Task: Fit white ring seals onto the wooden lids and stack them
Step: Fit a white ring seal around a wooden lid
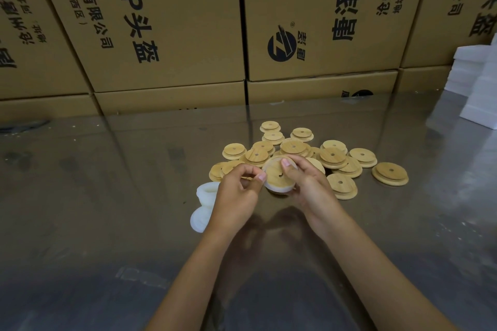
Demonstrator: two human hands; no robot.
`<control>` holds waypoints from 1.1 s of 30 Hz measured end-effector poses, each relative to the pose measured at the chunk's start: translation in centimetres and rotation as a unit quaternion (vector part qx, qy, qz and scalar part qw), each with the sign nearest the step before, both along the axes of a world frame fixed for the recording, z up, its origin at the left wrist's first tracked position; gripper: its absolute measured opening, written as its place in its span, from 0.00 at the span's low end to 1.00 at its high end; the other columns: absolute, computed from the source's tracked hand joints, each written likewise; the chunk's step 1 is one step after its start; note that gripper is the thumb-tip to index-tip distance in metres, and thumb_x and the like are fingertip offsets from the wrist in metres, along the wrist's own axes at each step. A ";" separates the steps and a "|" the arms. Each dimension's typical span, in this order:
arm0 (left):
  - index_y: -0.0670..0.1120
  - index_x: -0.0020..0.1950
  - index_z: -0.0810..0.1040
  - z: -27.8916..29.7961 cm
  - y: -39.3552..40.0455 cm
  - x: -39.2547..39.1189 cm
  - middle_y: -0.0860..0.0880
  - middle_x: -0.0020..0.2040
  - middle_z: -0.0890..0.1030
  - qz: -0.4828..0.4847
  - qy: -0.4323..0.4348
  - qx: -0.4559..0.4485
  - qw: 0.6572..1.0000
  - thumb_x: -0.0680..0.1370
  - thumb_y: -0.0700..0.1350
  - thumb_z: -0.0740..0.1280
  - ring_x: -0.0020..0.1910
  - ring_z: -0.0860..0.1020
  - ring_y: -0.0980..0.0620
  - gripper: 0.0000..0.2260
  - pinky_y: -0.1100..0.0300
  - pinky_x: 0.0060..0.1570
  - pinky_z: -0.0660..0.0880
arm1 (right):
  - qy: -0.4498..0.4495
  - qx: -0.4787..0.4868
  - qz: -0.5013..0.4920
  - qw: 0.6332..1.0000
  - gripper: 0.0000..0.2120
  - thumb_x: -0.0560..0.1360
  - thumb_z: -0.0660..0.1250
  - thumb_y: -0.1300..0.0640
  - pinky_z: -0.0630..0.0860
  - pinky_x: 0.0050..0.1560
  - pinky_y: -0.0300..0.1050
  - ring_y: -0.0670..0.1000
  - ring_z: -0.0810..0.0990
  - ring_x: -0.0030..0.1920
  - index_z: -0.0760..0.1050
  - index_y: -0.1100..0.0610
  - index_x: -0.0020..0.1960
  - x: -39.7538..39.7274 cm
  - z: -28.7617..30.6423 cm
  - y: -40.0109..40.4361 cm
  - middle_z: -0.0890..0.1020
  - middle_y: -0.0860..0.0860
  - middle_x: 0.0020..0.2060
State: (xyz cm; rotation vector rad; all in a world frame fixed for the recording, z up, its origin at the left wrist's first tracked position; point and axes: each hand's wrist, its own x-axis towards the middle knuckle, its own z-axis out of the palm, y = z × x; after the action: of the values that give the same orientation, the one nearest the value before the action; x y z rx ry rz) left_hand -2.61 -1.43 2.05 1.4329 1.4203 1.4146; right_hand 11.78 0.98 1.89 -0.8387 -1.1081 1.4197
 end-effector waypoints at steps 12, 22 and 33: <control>0.50 0.41 0.78 -0.5 0.0 0.2 0.46 0.30 0.75 0.007 -0.010 -0.019 1.000 0.76 0.49 0.71 0.30 0.71 0.51 0.06 0.60 0.33 0.67 | -0.010 -0.014 -0.040 0.999 0.08 0.82 0.63 0.54 0.80 0.58 0.53 0.58 0.81 0.60 0.77 0.56 0.58 -0.9 -0.2 -0.1 0.83 0.58 0.58; 0.50 0.43 0.74 -0.8 0.0 0.4 0.54 0.37 0.79 0.068 0.041 0.035 0.996 0.76 0.47 0.69 0.31 0.73 0.57 0.05 0.68 0.33 0.69 | 0.001 -0.044 -0.007 0.999 0.11 0.79 0.67 0.59 0.78 0.61 0.57 0.56 0.83 0.54 0.74 0.59 0.61 -0.8 0.5 -0.3 0.83 0.60 0.57; 0.50 0.45 0.70 -1.2 -0.6 0.3 0.54 0.38 0.78 0.046 0.162 0.124 0.978 0.82 0.45 0.60 0.38 0.76 0.51 0.06 0.47 0.41 0.75 | -0.088 -0.028 -0.017 0.996 0.09 0.77 0.70 0.55 0.79 0.42 0.38 0.48 0.81 0.49 0.81 0.56 0.56 -1.2 1.0 -0.9 0.84 0.56 0.54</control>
State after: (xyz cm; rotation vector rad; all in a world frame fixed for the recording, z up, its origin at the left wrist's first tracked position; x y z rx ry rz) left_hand -2.33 -1.98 0.90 1.8461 1.5662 1.5084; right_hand 10.61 0.08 2.86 -1.0344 -1.1853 1.3750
